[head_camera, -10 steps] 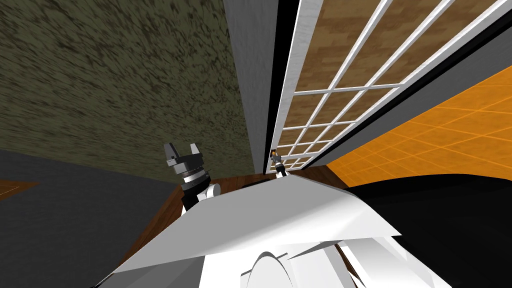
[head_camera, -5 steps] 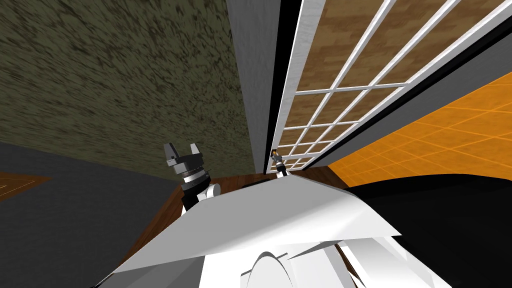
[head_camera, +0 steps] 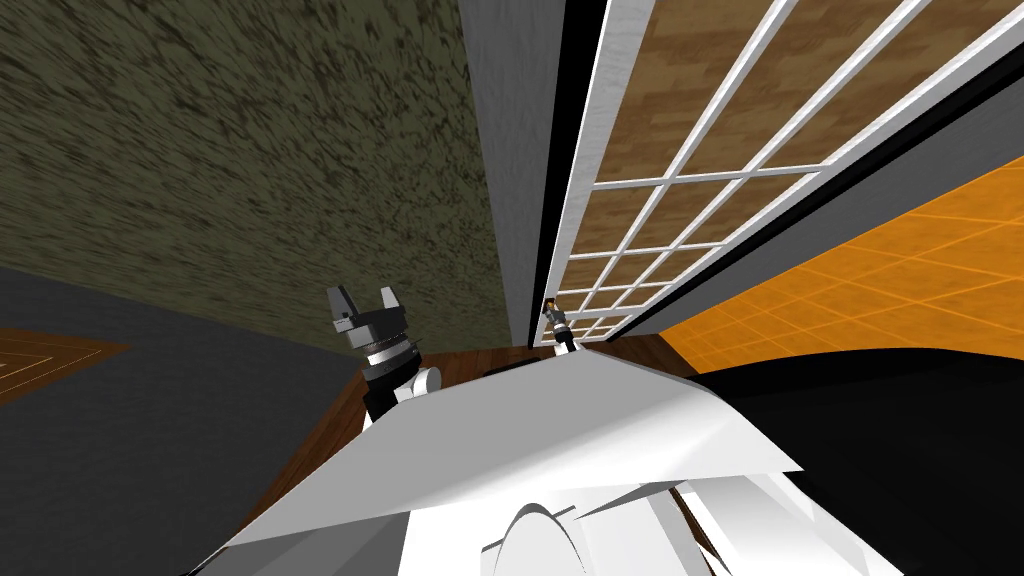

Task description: Pull the door open

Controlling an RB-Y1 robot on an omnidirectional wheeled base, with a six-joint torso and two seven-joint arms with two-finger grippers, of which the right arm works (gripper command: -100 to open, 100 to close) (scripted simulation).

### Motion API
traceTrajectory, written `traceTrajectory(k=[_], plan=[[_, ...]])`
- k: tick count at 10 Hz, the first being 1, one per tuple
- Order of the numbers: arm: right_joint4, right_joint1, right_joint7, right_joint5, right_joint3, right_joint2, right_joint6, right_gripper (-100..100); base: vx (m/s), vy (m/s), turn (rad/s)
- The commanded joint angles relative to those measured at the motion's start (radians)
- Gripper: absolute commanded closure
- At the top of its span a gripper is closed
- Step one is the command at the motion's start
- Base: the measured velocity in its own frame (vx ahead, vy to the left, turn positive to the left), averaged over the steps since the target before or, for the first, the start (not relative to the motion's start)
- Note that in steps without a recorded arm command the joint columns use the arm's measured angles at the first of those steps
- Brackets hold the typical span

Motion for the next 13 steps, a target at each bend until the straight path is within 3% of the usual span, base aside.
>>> traceTrajectory(k=[1,13], plan=[[-0.014,0.012,-0.029,0.002,0.013,0.013,0.014,100,-0.007,0.006,0.017],[-0.004,0.011,-0.336,-0.073,0.038,-0.020,0.010,100,-0.019,0.004,0.047]])
